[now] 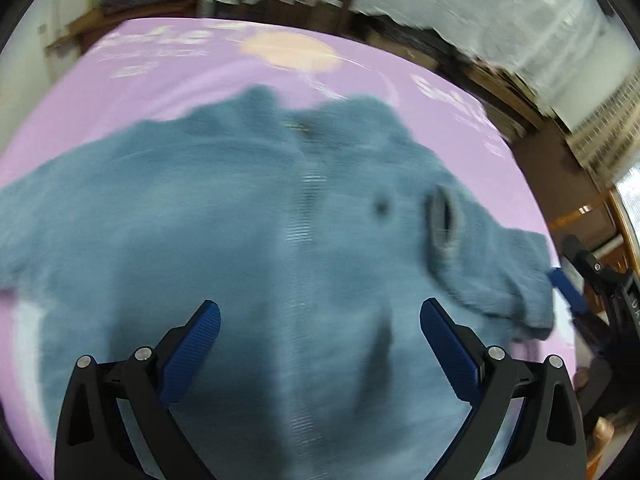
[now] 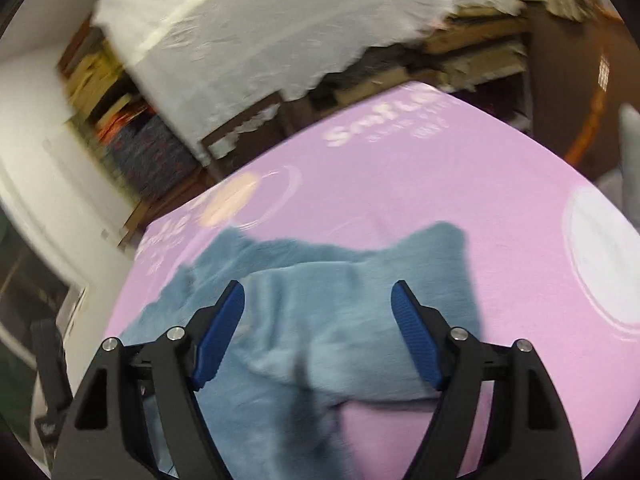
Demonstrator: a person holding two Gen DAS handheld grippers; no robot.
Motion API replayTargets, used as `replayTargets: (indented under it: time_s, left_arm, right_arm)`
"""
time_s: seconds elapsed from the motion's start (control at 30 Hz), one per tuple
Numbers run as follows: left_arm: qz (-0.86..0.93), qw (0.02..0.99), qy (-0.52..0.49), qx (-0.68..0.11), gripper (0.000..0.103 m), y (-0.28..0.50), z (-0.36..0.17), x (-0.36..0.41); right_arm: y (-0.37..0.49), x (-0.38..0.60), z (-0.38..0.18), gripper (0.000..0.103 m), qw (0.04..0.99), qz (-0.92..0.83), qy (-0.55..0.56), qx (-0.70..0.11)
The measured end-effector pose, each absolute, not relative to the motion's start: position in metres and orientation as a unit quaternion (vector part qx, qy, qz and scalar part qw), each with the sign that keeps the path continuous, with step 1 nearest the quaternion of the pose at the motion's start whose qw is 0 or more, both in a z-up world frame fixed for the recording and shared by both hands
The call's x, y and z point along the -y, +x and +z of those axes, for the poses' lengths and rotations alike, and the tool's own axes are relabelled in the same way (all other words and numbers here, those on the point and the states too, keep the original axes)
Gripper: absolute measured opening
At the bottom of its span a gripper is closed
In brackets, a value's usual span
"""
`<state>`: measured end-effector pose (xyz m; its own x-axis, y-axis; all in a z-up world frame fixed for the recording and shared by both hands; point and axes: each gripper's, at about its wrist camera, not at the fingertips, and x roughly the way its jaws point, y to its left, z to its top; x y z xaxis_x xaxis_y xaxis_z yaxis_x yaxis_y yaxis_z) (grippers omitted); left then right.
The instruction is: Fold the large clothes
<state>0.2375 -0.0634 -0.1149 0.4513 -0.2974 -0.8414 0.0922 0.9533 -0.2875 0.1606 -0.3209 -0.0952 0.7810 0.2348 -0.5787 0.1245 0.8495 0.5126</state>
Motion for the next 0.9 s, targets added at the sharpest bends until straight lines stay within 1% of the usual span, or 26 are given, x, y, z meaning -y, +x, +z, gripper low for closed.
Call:
replayTargets:
  time_s: [0.1,0.13,0.17,0.23,0.37,0.4,0.43,0.47,0.5,0.6,0.73,0.9]
  left_arm:
    - [-0.117,0.849,-0.081,-0.509,0.100,0.253,-0.115,0.098]
    - [-0.118,0.850,-0.073,-0.508,0.098,0.259,-0.117,0.108]
    - [-0.123,0.847,-0.069,-0.513,0.094,0.265,-0.119,0.119]
    - [-0.132,0.844,-0.068,-0.515,0.080,0.267,-0.123,0.129]
    - [-0.140,0.854,-0.048,-0.500,0.072,0.270,-0.123,0.147]
    - [-0.146,0.852,-0.049,-0.500,0.062,0.271,-0.125,0.151]
    - [-0.152,0.851,-0.050,-0.501,0.043,0.273,-0.126,0.153]
    - [-0.155,0.850,-0.049,-0.500,0.032,0.275,-0.127,0.155]
    - [-0.159,0.851,-0.049,-0.499,0.011,0.277,-0.128,0.157]
    - [-0.159,0.863,-0.067,-0.475,0.010,0.274,-0.115,0.148]
    - [-0.138,0.896,-0.054,-0.418,0.010,0.259,-0.077,0.124]
    - [-0.080,0.921,-0.061,-0.376,0.010,0.241,-0.042,0.056]
  right_arm:
    - [0.166,0.342,-0.105,0.075,0.876,0.064,0.341,-0.334]
    - [0.167,0.347,-0.109,0.075,0.867,0.070,0.360,-0.336]
    - [0.168,0.352,-0.112,0.075,0.861,0.073,0.373,-0.338]
    - [0.170,0.357,-0.118,0.075,0.854,0.072,0.383,-0.344]
    - [0.172,0.363,-0.121,0.075,0.843,0.078,0.406,-0.345]
    - [0.171,0.364,-0.121,0.075,0.841,0.080,0.410,-0.344]
    - [0.169,0.365,-0.120,0.075,0.840,0.082,0.414,-0.342]
    - [0.167,0.364,-0.120,0.075,0.840,0.083,0.415,-0.340]
    - [0.167,0.364,-0.118,0.075,0.840,0.083,0.416,-0.339]
    - [0.164,0.366,-0.113,0.075,0.847,0.076,0.409,-0.330]
    - [0.160,0.371,-0.107,0.075,0.864,0.046,0.388,-0.316]
    - [0.162,0.368,-0.109,0.074,0.863,0.057,0.386,-0.321]
